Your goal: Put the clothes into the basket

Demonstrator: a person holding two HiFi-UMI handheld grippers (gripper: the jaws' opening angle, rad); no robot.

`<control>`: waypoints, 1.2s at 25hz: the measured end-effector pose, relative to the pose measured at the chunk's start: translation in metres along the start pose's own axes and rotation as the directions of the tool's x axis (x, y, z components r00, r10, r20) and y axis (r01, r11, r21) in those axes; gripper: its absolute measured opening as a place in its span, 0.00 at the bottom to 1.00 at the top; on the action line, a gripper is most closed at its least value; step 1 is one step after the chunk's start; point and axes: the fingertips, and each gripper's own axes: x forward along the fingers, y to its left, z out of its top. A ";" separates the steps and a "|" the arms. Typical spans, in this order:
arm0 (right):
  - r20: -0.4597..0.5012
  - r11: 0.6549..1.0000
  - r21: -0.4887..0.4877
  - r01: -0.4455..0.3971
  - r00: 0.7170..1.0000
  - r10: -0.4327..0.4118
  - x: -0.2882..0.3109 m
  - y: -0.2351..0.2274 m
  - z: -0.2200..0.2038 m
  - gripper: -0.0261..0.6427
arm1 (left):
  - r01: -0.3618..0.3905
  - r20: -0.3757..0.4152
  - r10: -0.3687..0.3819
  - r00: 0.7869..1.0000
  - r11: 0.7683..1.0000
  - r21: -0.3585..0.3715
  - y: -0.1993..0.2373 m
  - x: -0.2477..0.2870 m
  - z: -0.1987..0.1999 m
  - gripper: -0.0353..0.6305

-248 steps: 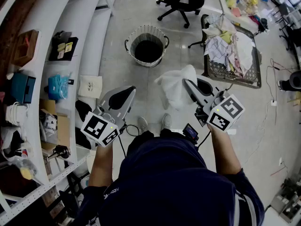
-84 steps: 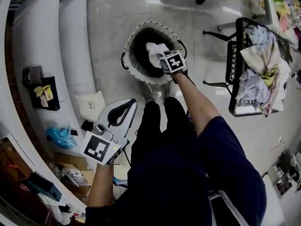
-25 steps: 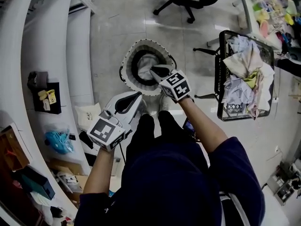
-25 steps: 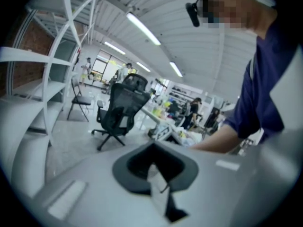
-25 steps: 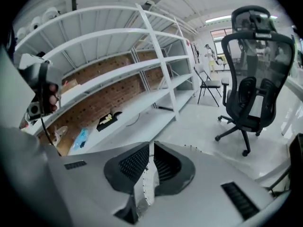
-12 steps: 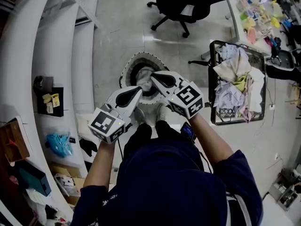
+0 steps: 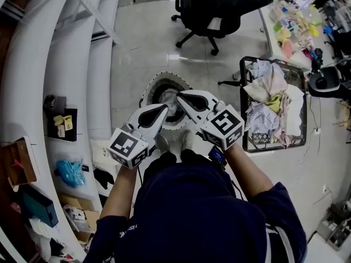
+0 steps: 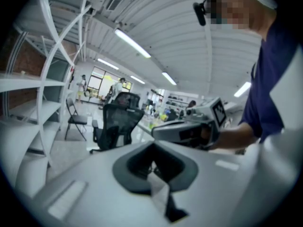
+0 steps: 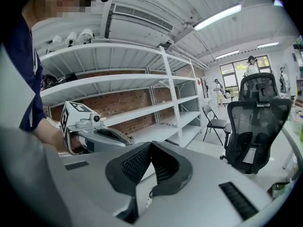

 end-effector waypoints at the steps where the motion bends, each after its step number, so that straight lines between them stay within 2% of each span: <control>1: 0.000 1.000 -0.001 0.000 1.000 0.000 -0.002 0.000 0.001 0.05 | -0.001 0.002 0.001 1.000 1.000 0.002 -0.001 0.000 0.001 0.06; 22: 0.027 1.000 -0.018 0.013 1.000 -0.013 -0.012 0.020 0.016 0.05 | -0.026 0.036 0.025 0.999 0.999 0.030 0.001 -0.024 0.015 0.06; 30: 0.022 1.000 -0.020 0.013 1.000 -0.013 -0.010 0.026 0.018 0.05 | -0.028 0.042 0.028 0.999 1.000 0.005 0.004 -0.031 0.010 0.06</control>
